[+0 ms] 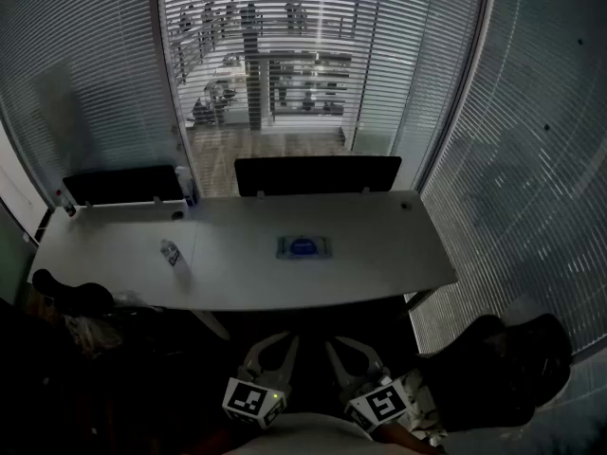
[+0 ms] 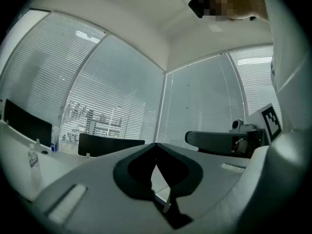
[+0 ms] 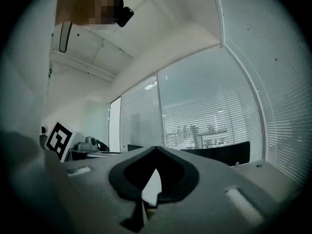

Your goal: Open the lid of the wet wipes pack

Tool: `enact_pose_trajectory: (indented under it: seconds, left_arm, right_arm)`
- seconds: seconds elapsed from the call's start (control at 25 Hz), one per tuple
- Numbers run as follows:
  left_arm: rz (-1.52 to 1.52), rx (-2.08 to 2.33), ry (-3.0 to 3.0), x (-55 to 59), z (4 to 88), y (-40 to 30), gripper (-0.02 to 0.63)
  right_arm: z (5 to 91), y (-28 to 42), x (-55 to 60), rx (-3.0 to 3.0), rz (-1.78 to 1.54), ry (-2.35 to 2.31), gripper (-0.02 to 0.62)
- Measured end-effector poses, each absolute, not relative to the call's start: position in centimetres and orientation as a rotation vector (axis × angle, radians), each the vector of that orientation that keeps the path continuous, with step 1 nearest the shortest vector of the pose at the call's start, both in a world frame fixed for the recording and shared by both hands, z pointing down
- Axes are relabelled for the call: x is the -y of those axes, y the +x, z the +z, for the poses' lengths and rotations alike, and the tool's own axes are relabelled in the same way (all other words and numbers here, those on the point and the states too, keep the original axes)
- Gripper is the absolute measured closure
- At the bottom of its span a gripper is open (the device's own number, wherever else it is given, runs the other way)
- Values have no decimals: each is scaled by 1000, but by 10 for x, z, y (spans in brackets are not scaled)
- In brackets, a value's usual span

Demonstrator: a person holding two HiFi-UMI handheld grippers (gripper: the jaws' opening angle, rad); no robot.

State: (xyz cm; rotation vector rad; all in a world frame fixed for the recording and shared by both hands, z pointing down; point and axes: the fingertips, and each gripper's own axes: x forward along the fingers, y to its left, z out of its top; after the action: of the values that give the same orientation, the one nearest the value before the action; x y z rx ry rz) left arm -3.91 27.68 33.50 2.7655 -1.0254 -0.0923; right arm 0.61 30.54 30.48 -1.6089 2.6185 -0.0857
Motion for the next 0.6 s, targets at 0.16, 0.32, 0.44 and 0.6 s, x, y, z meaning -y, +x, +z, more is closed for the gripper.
enact_pose_trajectory:
  seconds: [0.16, 0.32, 0.44, 0.6]
  left_arm:
    - [-92, 1027, 2754, -276, 334, -43, 603]
    - [-86, 1025, 2748, -274, 336, -42, 604]
    - [-86, 1020, 2748, -274, 334, -41, 603]
    - [-88, 1019, 2753, -273, 334, -39, 603]
  right_arm:
    - [303, 3, -304, -2621, -85, -1605, 597]
    - [304, 5, -302, -2601, -102, -1601, 597]
    - [298, 7, -303, -2569, -119, -1568, 595]
    - [299, 10, -302, -2558, -126, -1563, 595]
